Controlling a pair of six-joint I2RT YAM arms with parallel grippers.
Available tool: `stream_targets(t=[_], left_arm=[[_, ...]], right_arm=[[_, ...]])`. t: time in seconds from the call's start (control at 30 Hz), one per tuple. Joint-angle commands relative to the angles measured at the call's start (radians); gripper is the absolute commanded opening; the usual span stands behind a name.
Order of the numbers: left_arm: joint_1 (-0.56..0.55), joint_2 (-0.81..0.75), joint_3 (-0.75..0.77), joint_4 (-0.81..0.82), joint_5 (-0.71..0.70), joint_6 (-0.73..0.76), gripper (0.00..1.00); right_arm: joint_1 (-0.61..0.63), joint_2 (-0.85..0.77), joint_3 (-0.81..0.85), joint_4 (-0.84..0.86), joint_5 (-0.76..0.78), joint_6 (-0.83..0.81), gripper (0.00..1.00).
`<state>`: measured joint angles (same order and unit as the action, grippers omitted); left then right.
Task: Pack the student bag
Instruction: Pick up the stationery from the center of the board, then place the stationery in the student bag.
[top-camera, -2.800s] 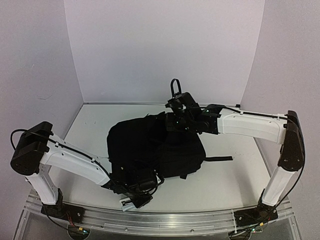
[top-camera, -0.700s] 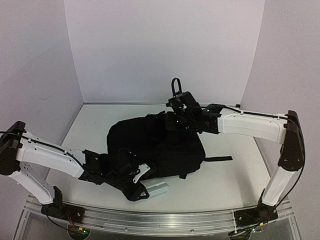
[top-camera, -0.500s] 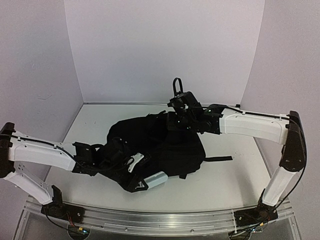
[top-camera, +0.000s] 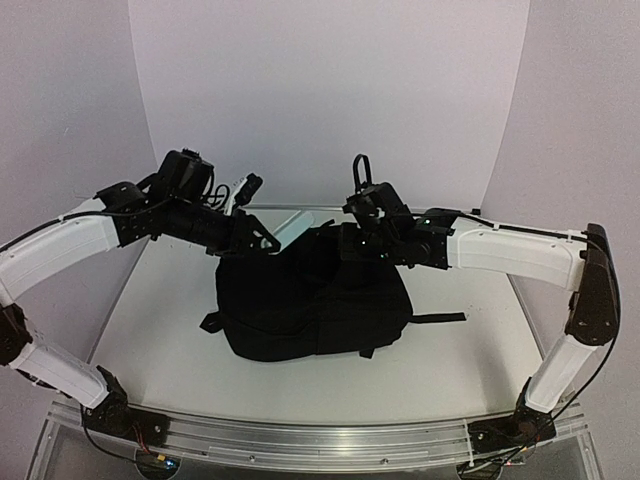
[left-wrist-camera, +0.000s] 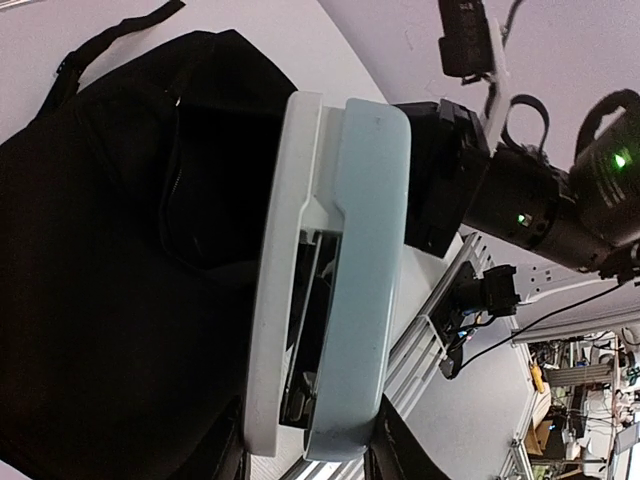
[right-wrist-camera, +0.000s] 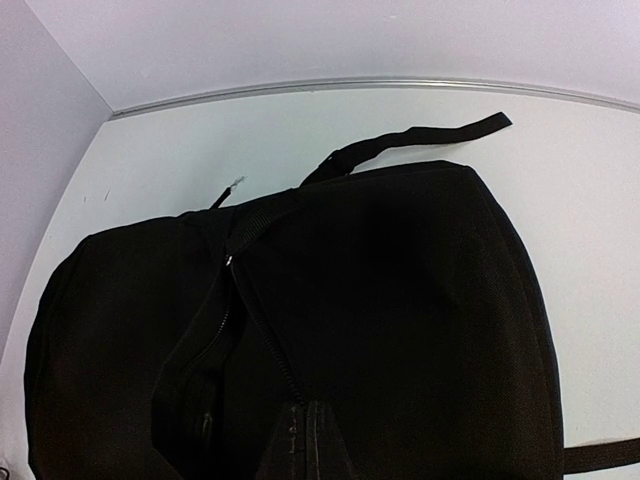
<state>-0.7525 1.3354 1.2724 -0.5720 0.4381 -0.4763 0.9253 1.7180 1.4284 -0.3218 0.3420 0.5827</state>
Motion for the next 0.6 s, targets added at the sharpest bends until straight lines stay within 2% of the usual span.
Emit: stream_targets(t=[0.0, 0.37, 0.57], left_arm=[[0.034, 0.151, 0.179, -0.212, 0.063, 0.121, 0.12], [0.037, 0.417, 0.378, -0.343, 0.141, 0.219, 0.10], [0.037, 0.489, 0.406, -0.236, 0.156, 0.192, 0.10]], right_arm=[[-0.014, -0.058, 0.030, 0.042, 0.028, -0.010, 0.00], [-0.015, -0.055, 0.058, 0.043, 0.011, -0.008, 0.00], [-0.014, -0.048, 0.059, 0.052, -0.014, -0.008, 0.00]])
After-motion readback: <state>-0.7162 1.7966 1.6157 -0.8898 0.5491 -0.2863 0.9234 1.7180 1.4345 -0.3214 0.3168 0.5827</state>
